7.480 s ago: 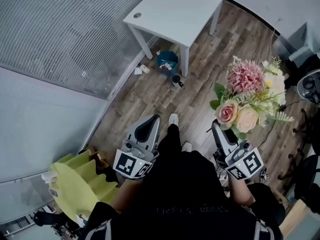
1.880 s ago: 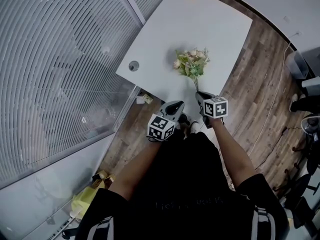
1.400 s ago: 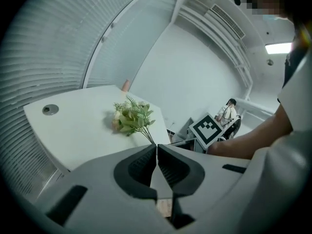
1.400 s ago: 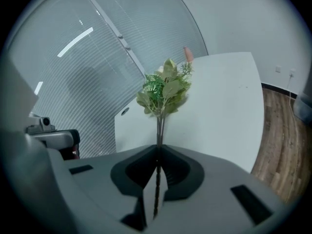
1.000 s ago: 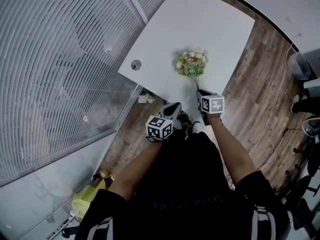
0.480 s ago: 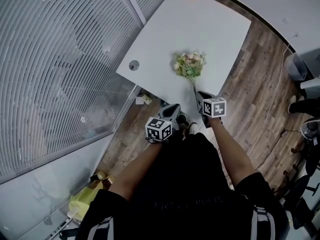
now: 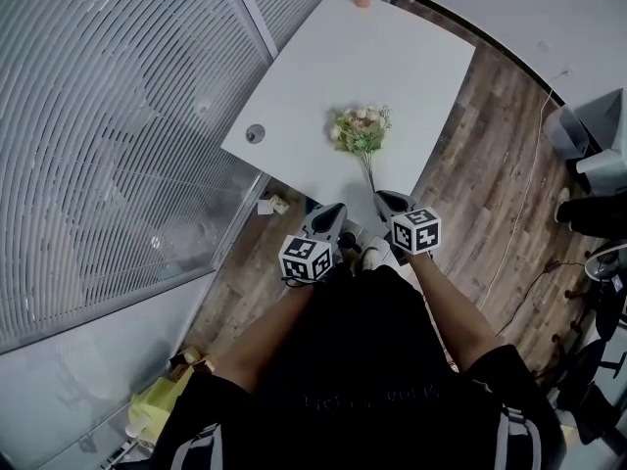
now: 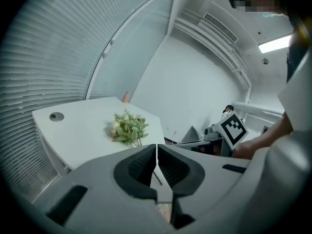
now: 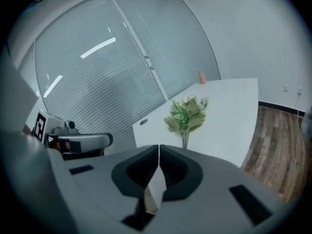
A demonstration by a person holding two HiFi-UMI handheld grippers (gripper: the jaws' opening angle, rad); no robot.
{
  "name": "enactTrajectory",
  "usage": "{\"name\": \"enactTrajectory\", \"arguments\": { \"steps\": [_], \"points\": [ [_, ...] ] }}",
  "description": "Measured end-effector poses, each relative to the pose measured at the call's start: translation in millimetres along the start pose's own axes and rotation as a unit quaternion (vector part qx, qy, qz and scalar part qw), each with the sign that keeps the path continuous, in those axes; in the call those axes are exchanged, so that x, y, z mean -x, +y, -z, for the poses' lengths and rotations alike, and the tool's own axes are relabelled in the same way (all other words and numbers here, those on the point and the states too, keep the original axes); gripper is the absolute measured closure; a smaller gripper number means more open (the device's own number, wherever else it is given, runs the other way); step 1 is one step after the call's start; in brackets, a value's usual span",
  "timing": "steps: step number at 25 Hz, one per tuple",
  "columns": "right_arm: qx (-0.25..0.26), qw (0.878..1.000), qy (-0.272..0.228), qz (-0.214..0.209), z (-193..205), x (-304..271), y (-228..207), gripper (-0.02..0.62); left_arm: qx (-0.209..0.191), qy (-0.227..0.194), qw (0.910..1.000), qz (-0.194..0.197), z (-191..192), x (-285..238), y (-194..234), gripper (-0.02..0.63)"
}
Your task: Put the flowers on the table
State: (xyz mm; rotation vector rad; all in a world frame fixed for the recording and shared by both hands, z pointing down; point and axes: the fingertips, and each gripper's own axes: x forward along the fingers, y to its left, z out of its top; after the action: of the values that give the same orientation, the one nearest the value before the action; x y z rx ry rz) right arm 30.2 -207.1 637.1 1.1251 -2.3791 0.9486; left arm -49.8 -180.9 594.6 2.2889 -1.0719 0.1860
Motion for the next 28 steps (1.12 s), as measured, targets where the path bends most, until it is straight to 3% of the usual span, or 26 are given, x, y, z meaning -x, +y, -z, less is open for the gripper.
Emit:
{"name": "enactTrajectory", "arguments": {
  "steps": [13,17,28],
  "points": [
    [-0.005,0.994,-0.105,-0.033,-49.3,61.2,54.2,0.561,-0.102,-0.058,0.9924,0.038,-51.5,35.5,-49.2,0.584],
    [0.039,0.991,-0.117,-0.041,-60.5,79.2,77.6,0.561,-0.155,-0.068,0.9842,0.053,-55.3,44.8,-63.4,0.584],
    [0.047,0.985,-0.16,-0.034,-72.2,131.1,89.2,0.561,-0.185,-0.087,0.9749,0.087,-75.7,68.2,-97.9,0.584]
  ]
}}
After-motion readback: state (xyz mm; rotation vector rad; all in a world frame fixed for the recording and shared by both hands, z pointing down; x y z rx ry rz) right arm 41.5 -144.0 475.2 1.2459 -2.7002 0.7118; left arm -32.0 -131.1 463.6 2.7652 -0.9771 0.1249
